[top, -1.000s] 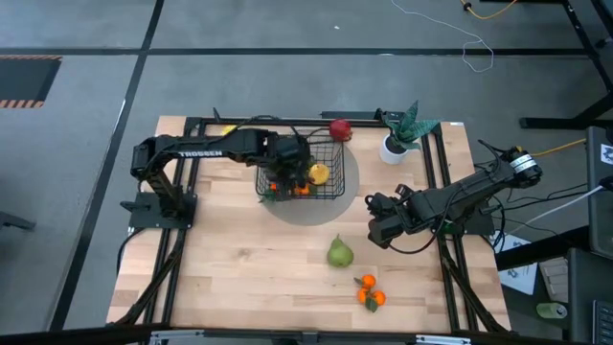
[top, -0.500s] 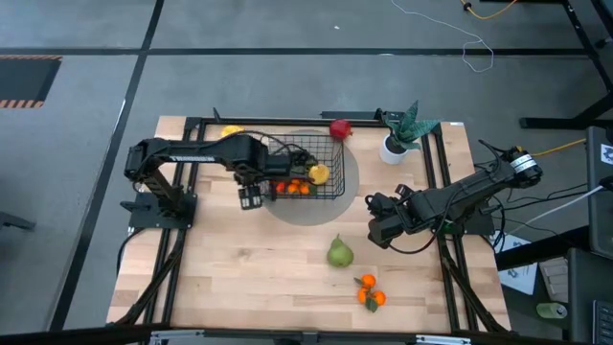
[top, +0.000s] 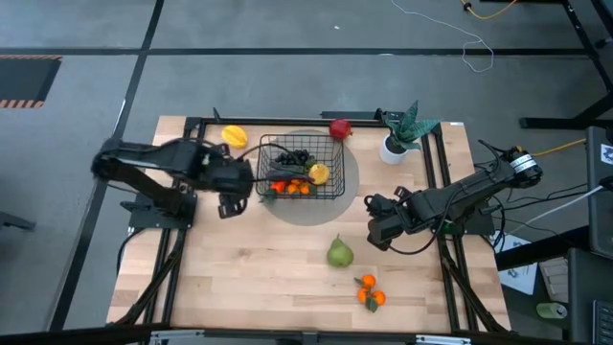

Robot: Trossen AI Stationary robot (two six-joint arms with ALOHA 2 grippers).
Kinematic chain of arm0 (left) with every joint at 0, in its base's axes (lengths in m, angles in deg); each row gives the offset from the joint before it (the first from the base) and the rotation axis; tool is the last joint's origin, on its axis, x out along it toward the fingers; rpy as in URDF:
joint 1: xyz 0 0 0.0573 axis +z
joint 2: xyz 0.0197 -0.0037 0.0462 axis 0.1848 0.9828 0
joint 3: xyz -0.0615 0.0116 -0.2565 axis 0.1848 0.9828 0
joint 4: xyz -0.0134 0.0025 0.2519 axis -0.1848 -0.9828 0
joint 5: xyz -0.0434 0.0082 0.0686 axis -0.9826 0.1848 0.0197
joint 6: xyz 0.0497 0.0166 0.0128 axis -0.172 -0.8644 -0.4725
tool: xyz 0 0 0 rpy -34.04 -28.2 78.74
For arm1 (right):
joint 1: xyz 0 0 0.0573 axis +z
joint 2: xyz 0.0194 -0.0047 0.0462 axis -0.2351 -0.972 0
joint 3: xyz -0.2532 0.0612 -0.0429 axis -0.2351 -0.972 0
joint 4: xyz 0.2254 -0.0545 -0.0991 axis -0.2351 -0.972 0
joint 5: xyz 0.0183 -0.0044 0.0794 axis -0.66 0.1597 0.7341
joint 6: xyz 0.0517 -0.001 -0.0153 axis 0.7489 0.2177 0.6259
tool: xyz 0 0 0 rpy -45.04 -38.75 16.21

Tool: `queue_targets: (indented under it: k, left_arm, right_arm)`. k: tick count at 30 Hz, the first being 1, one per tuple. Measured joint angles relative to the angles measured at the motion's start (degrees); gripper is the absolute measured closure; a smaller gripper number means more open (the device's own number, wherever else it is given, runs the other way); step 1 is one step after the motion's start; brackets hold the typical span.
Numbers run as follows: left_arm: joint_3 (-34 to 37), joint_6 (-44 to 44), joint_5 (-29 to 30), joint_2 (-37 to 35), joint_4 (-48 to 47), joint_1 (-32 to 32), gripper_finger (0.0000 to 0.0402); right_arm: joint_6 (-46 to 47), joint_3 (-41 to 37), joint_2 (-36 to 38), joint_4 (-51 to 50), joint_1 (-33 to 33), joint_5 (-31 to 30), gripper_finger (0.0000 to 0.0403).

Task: Build produce basket
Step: Put the orange tangerines into the wire basket

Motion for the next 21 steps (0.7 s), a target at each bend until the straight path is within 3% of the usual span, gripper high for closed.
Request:
queue_targets:
  k: [6, 12, 17, 21]
  left_arm:
    - [7.2, -0.3, 2.5, -9.9, 11.2, -3.7, 0.0189]
    - [23.4, -4.3, 3.1, -20.4, 30.3, -5.1, 0.0189]
    - [42.2, -9.8, 2.1, -26.6, 59.8, -5.1, 0.0189]
    - [57.6, -22.0, -7.3, -26.8, 86.3, -5.0, 0.0189]
  right_arm:
    - [-0.1, 0.0, 0.0, 0.7, 0.0, 0.0, 0.0277]
    - [-0.1, 0.0, 0.0, 1.0, 0.0, 0.0, 0.0277]
    - [-0.3, 0.0, 0.0, 1.1, 0.0, -0.1, 0.0277]
    - [-0.3, 0.0, 0.0, 1.5, 0.0, -0.1, 0.0277]
